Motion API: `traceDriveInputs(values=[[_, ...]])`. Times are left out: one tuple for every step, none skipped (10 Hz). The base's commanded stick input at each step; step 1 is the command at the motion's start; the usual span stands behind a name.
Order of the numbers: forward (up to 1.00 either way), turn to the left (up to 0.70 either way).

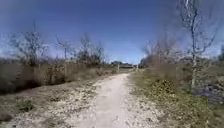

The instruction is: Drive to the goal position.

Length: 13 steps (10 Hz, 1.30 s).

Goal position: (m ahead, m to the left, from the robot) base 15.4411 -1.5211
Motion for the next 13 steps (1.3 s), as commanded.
traceDriveInputs(values=[[0.70, 0.00], [0.70, 0.00], [0.70, 0.00], [0.70, 0.00], [0.70, 0.00], [0.70, 0.00], [0.70, 0.00], [0.70, 0.00], [0.70, 0.00], [0.70, 0.00], [0.70, 0.00], [0.70, 0.00], [0.70, 0.00]])
